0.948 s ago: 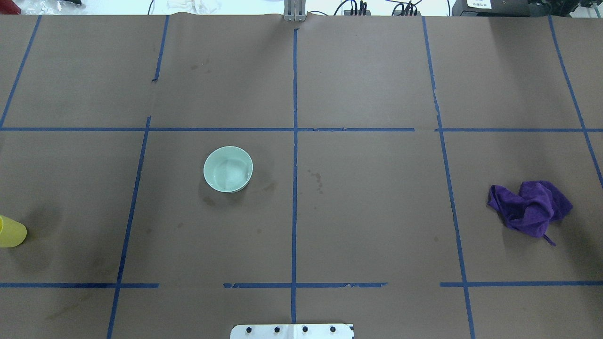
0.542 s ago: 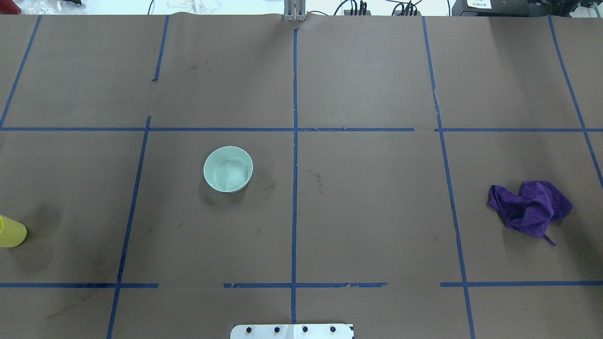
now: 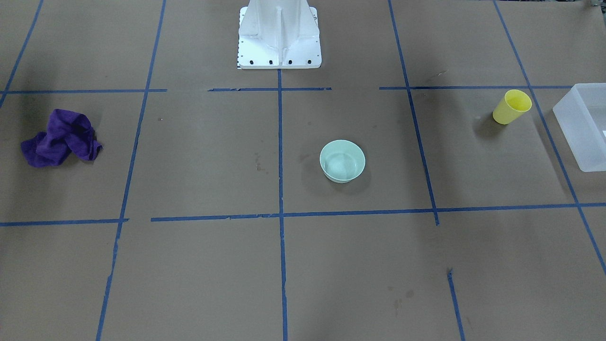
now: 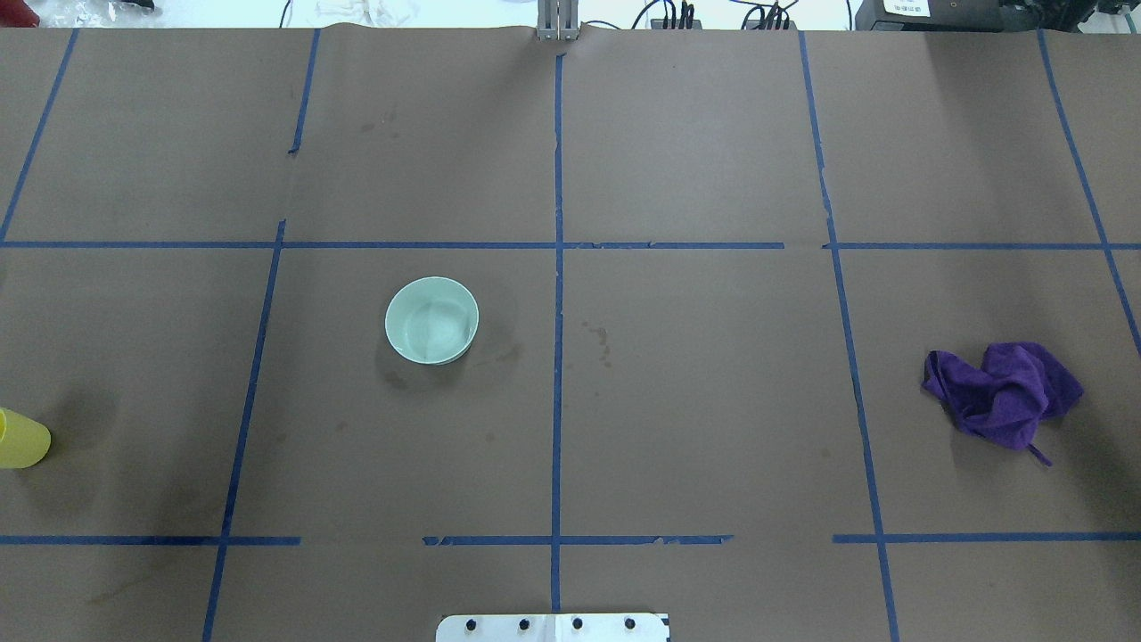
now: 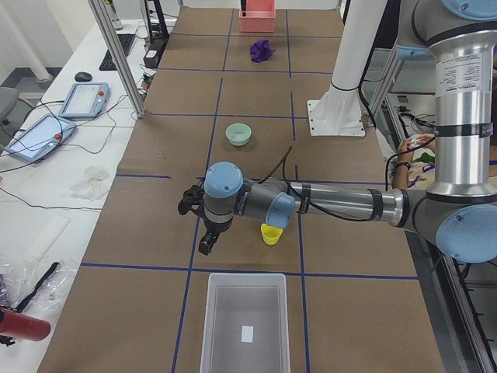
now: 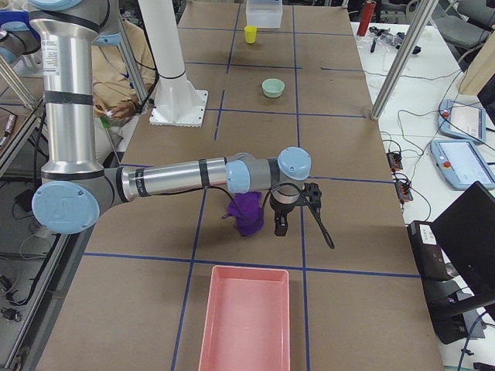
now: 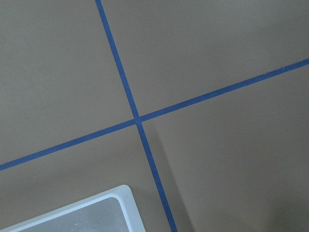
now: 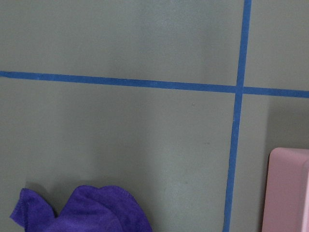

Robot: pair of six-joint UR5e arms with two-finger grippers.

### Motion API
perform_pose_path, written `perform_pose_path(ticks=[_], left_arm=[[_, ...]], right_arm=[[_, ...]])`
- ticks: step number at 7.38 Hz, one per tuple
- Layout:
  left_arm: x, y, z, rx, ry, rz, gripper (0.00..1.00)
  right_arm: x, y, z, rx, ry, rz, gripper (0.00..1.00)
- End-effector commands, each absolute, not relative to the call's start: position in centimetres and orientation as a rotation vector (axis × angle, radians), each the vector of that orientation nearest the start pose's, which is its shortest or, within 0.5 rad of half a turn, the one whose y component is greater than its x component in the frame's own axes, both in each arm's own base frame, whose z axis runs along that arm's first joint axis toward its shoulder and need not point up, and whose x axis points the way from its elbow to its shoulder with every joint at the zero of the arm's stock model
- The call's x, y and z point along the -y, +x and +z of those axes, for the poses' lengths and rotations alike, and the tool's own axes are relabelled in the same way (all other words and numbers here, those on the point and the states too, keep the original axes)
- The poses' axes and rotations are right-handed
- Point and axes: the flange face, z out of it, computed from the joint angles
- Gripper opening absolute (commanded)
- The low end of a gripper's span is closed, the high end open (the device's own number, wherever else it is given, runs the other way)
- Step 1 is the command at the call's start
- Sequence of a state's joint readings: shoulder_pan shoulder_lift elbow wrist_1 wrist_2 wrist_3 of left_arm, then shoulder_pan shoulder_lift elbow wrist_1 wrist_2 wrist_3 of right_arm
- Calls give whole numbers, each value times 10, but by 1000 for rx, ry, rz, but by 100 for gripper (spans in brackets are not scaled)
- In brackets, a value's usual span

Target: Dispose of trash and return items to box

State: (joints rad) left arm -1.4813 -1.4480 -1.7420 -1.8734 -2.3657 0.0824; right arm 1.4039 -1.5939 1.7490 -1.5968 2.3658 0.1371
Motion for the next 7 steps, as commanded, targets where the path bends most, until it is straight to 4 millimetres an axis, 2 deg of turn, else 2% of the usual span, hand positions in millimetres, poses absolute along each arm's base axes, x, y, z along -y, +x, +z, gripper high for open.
perform_pose_path(ticks=[1, 2, 3, 4, 5, 6, 7], left_arm=[[444, 26, 594, -846, 234, 223, 100], [418, 65, 578, -868, 164, 206, 100], [383, 80, 591, -873, 106, 196, 100], [350, 67, 612, -860, 135, 198, 100], [335, 66, 618, -857, 134, 158, 100], [319, 76, 624, -864, 93, 126, 100], [309, 71, 626, -863, 113, 96, 100]], right_arm=[[481, -21, 597, 811, 55, -104, 100], [482, -24, 595, 816, 73, -128, 100], [477, -24, 598, 820, 90, -138, 100], [478, -27, 596, 822, 113, -152, 100], [478, -30, 595, 825, 112, -152, 100], [477, -30, 595, 831, 106, -149, 100], [476, -30, 595, 833, 104, -148, 100]])
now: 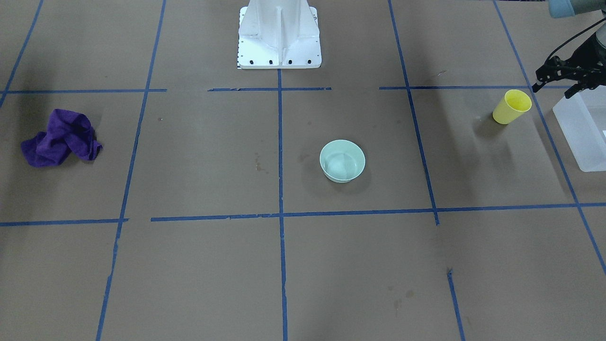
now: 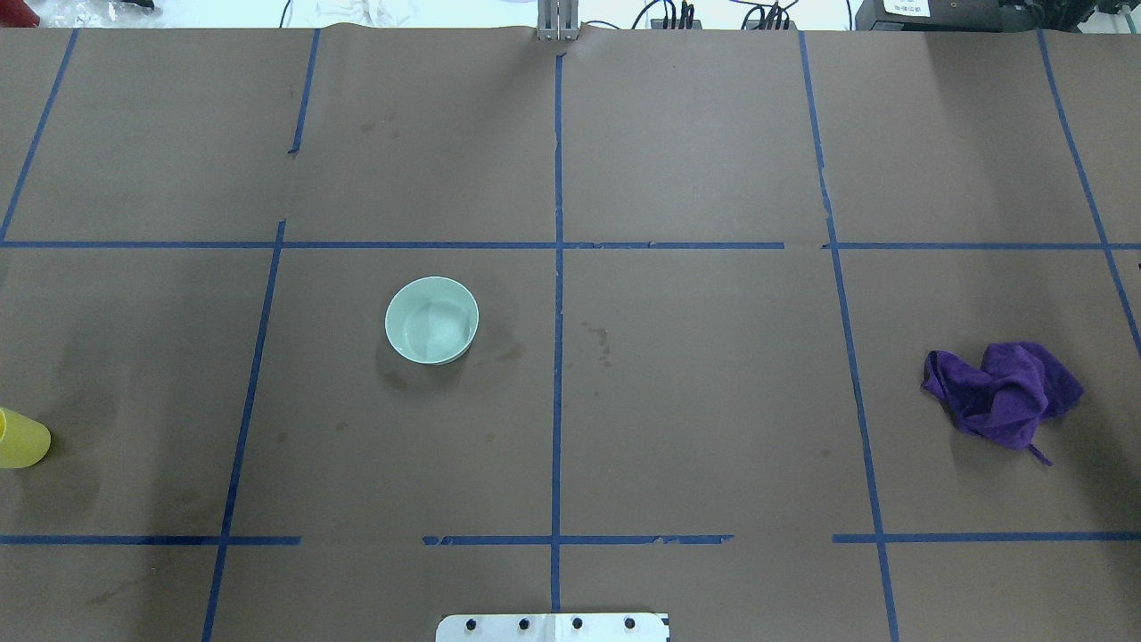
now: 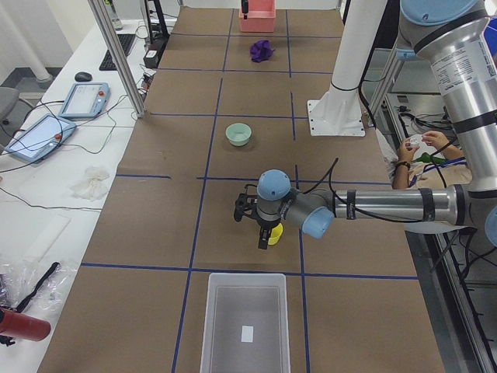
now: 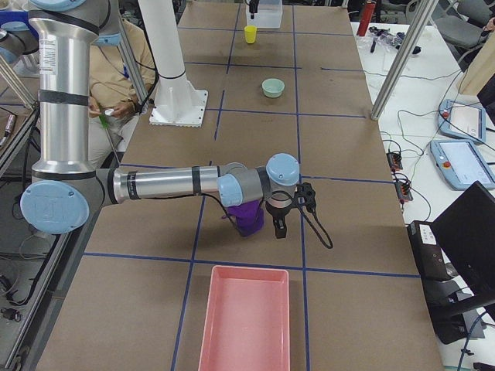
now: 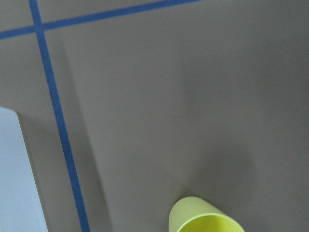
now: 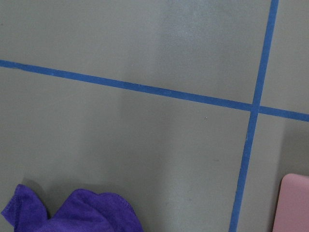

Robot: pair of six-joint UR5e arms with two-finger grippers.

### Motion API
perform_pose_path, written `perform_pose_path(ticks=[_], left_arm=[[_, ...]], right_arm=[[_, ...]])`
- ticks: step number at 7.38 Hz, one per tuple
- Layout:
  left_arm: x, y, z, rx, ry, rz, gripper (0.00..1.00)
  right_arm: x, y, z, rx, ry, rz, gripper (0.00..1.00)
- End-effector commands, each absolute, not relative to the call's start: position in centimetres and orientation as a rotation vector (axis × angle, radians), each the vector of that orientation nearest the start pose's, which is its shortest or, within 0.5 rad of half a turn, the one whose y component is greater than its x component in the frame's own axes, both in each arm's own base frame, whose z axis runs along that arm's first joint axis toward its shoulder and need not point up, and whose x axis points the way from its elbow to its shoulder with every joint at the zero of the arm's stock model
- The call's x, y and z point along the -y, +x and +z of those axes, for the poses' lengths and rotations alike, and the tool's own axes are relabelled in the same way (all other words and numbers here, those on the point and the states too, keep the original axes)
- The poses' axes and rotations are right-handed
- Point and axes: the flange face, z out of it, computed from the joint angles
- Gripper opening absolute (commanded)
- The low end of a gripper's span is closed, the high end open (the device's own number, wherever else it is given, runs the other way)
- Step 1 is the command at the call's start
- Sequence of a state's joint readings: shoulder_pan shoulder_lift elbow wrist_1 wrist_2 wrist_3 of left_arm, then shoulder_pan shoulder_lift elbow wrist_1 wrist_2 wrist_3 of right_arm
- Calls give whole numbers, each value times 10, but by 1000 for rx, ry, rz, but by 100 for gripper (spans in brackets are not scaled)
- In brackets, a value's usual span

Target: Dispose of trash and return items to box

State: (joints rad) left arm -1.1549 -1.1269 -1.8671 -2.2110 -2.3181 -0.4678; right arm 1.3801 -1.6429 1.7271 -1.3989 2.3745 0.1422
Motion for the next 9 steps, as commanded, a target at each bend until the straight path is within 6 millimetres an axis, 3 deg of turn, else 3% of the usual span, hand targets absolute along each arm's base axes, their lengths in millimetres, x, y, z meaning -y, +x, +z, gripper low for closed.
perform_pose_path(ticks=[1, 7, 9], left_arm=[[311, 73, 630, -821, 133, 90, 100], [327, 105, 656, -813, 88, 138, 100], [335, 125, 660, -816, 75, 175, 100]], right_arm=[[476, -31, 594, 835, 106, -151, 100], [476, -36, 594, 846, 100, -163, 100], [476, -37, 594, 846, 97, -163, 100]])
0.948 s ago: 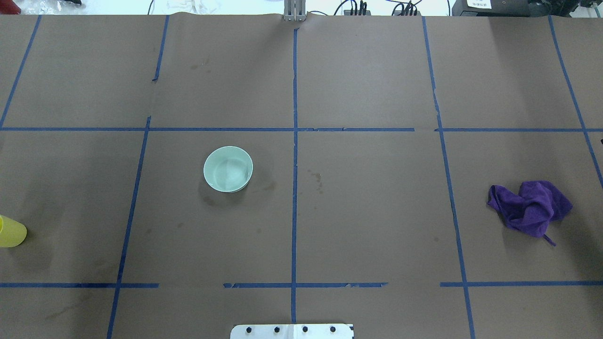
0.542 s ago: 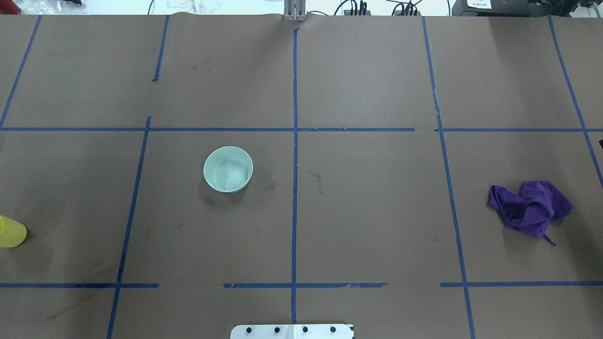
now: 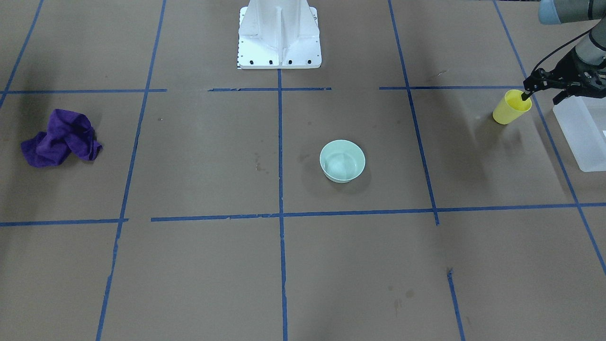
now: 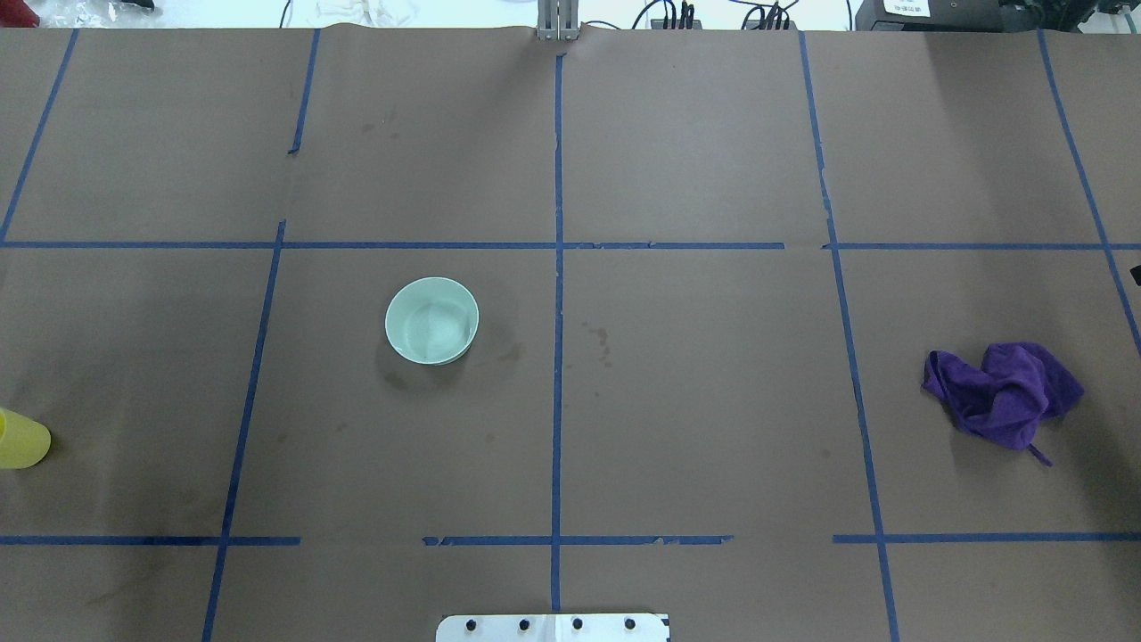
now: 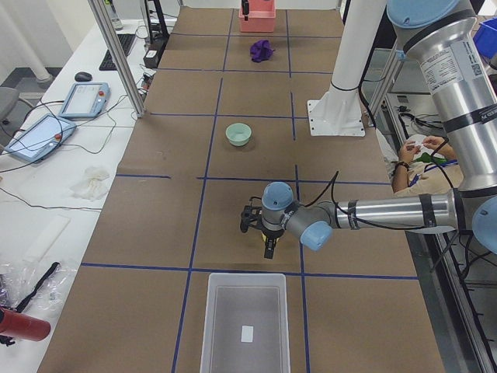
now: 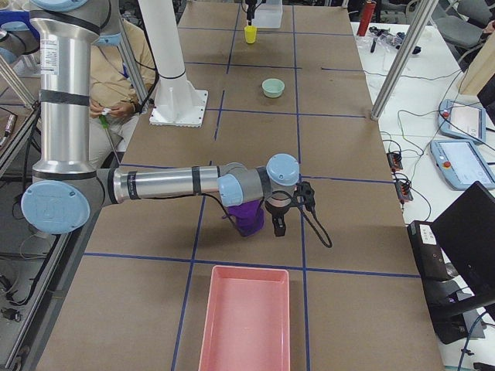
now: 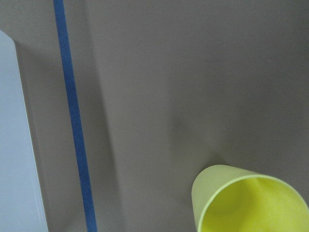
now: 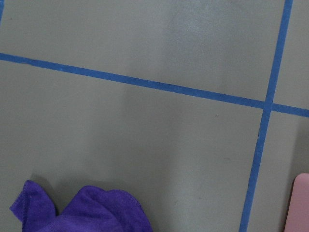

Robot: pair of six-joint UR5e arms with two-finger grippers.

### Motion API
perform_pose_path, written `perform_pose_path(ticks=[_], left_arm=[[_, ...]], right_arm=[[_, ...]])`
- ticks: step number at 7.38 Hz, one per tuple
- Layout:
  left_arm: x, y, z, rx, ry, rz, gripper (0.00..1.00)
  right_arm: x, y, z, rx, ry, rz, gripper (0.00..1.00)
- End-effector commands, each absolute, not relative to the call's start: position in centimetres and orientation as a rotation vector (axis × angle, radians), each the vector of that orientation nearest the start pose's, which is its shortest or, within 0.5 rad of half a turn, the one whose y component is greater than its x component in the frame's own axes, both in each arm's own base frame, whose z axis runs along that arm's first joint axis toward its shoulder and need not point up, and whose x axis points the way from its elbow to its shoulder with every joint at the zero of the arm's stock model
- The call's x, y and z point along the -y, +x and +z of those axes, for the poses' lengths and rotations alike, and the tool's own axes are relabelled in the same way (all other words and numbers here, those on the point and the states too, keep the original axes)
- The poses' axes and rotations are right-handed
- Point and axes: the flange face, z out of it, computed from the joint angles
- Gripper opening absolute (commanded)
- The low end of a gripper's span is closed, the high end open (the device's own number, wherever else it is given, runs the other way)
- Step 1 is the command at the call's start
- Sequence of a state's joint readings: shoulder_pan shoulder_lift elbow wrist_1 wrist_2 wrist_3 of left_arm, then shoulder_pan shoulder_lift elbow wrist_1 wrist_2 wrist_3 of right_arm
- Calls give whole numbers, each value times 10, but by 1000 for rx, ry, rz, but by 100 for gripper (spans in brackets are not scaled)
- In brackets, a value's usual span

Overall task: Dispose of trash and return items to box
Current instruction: 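Grasp the yellow cup with the left gripper and lift it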

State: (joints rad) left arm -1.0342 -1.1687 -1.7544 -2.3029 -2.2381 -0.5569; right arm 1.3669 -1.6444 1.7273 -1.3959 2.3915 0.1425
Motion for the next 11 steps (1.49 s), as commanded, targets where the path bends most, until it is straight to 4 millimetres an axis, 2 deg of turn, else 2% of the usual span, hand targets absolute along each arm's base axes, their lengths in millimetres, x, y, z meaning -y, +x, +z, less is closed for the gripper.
perform_pose_path(ticks=[1, 2, 4, 5, 6, 7, 8, 10, 11], left_arm=[[336, 135, 663, -816, 65, 191, 99], [339, 143, 667, -815, 54, 206, 97], [339, 149, 671, -812, 45, 214, 65], [336, 155, 672, -810, 35, 230, 53], [336, 158, 671, -811, 33, 235, 16], [337, 159, 670, -812, 33, 234, 0], [338, 159, 668, -814, 36, 235, 0], [340, 155, 649, -829, 70, 235, 0], [339, 149, 625, -849, 111, 240, 0]], right_arm=[[476, -38, 594, 847, 97, -165, 100], [476, -38, 595, 846, 93, -162, 100], [475, -40, 595, 847, 93, -164, 100], [475, -40, 595, 847, 93, -164, 100], [475, -40, 593, 849, 95, -166, 100], [475, -40, 592, 849, 97, -166, 100], [475, -40, 592, 856, 95, -167, 100], [475, -43, 591, 873, 93, -173, 100], [475, -43, 590, 873, 94, -173, 100]])
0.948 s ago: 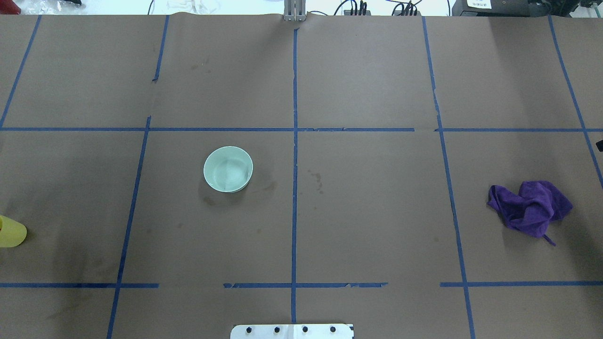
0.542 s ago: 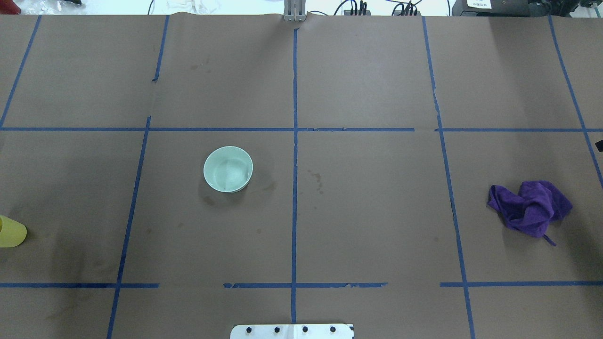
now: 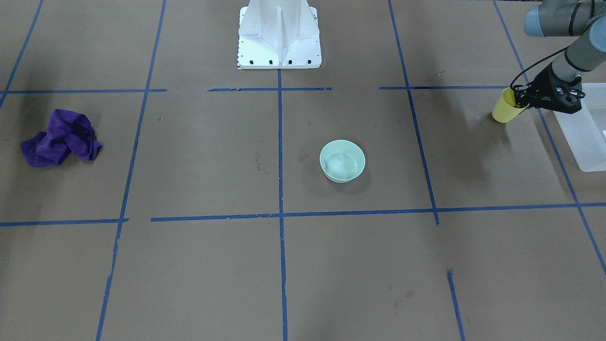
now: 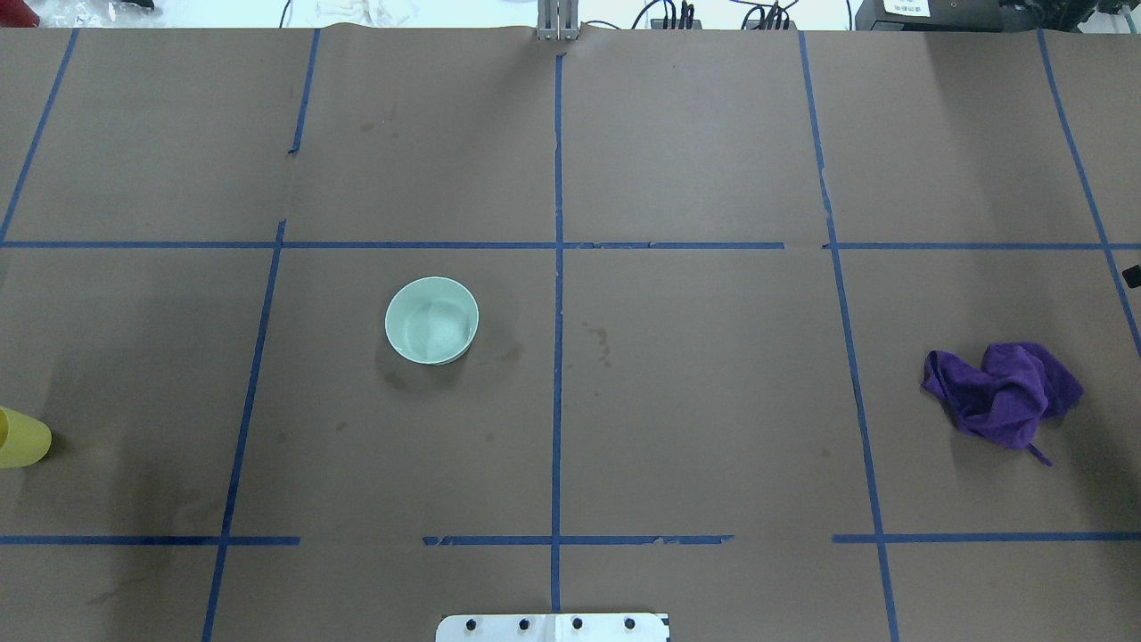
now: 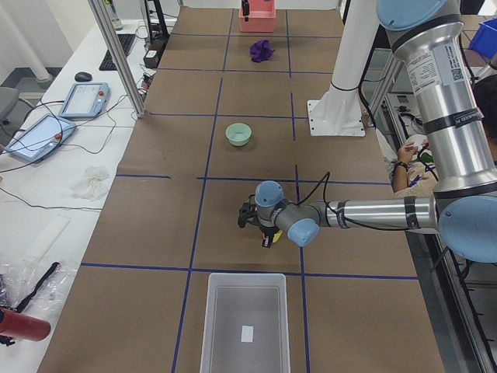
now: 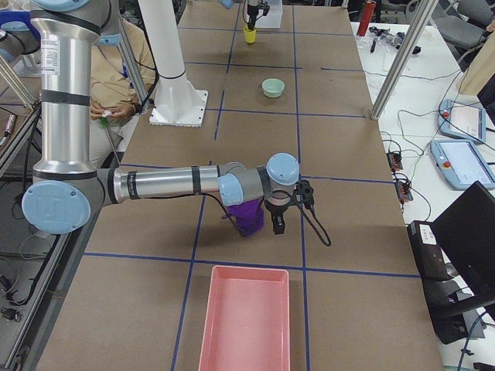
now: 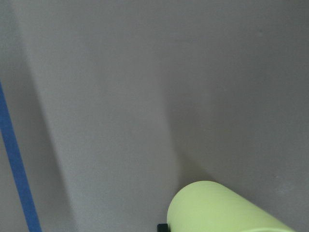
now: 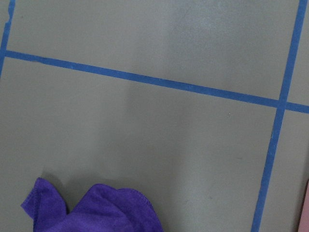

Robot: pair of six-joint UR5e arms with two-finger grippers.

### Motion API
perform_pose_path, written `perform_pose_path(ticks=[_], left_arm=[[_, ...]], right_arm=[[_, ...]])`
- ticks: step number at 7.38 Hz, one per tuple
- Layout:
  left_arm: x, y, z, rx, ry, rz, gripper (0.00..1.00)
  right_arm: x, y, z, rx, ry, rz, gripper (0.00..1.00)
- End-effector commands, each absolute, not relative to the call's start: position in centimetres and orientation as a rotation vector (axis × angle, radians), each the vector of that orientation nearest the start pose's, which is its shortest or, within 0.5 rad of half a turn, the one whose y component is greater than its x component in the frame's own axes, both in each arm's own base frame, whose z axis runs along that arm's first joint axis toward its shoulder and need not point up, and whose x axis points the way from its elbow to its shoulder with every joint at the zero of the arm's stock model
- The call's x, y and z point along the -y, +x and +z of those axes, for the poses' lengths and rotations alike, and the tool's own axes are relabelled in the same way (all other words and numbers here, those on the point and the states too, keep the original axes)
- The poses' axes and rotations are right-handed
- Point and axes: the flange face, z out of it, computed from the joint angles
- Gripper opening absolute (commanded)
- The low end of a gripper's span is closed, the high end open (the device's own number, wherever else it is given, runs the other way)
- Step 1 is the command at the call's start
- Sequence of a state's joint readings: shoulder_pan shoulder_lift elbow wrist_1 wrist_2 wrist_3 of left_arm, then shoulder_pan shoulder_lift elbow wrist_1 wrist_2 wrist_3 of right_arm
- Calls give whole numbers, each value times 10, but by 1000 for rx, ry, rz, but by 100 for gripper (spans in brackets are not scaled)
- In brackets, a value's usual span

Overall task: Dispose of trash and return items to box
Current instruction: 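Grasp the yellow cup with the left gripper and lift it, then carry the yellow cup over the white bin and release it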

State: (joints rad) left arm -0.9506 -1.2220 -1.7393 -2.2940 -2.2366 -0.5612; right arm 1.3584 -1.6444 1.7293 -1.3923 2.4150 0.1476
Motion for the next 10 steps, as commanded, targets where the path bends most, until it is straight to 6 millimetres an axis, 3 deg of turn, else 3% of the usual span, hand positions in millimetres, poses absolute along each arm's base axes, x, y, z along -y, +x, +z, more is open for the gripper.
perform_pose_path(ticks=[1, 2, 4, 5, 6, 7, 8, 9, 10], left_arm=[[336, 137, 609, -860, 142, 231, 0], [342, 120, 595, -868, 191, 210, 0], [361, 57, 607, -805, 322, 251, 0], [368, 10, 632, -732, 297, 192, 0], [404, -32, 659, -674, 309, 220, 0], [459, -84, 686, -620, 293, 229, 0], [494, -117, 725, -549, 265, 278, 0], [501, -125, 759, -538, 201, 259, 0], [487, -123, 792, -557, 115, 231, 0]], right_arm=[[475, -43, 591, 874, 93, -174, 100], [475, -43, 590, 874, 94, -173, 100], [475, -49, 585, 876, 87, -161, 100], [474, -55, 586, 877, 74, -159, 100], [474, -57, 586, 877, 73, -165, 100], [474, -57, 586, 877, 72, -163, 100], [474, -58, 586, 875, 70, -164, 100], [474, -62, 587, 872, 66, -173, 100], [473, -64, 587, 874, 66, -176, 100]])
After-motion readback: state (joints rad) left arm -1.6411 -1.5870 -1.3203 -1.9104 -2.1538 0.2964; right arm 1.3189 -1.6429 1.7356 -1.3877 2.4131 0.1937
